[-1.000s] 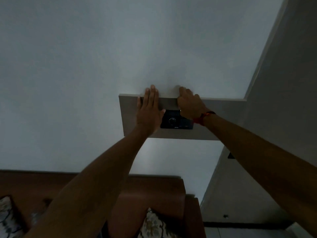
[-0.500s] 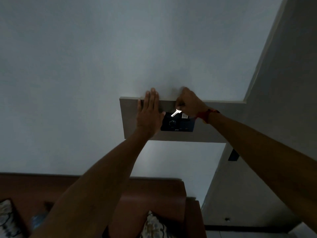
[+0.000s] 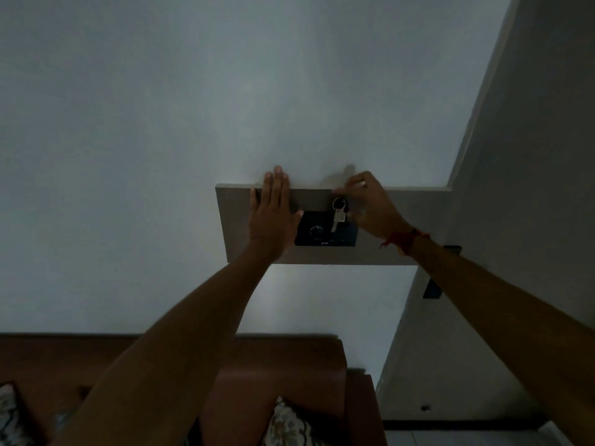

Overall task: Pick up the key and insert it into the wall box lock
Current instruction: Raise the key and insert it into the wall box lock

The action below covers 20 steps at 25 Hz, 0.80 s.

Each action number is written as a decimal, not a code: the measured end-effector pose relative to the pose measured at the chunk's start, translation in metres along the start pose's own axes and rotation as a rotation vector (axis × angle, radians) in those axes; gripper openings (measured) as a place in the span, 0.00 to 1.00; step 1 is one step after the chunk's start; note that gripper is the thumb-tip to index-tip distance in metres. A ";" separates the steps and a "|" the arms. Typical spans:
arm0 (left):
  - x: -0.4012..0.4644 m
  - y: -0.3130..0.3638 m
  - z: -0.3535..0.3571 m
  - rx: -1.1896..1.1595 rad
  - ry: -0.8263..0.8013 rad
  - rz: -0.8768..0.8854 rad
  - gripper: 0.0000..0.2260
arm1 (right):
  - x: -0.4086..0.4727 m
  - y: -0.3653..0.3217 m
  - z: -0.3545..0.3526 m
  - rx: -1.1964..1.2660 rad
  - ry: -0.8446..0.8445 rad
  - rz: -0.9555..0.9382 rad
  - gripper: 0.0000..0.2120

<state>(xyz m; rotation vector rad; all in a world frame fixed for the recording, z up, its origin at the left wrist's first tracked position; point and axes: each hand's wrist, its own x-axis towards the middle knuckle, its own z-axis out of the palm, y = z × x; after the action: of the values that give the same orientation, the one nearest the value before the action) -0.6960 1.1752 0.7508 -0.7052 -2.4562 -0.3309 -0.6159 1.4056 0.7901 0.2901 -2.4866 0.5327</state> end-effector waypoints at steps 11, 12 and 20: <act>0.001 -0.003 0.011 0.031 0.056 -0.018 0.40 | 0.002 -0.019 0.027 -0.273 0.096 0.039 0.10; 0.002 -0.002 0.013 0.031 0.069 -0.022 0.39 | 0.001 -0.021 0.032 -0.278 0.125 0.018 0.09; 0.002 -0.002 0.026 0.048 0.165 -0.029 0.38 | -0.021 -0.012 0.055 -0.399 0.258 -0.064 0.18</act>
<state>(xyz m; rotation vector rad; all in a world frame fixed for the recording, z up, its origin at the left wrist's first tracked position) -0.7104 1.1840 0.7302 -0.5975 -2.3120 -0.3268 -0.6222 1.3722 0.7401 0.1316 -2.2583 0.0370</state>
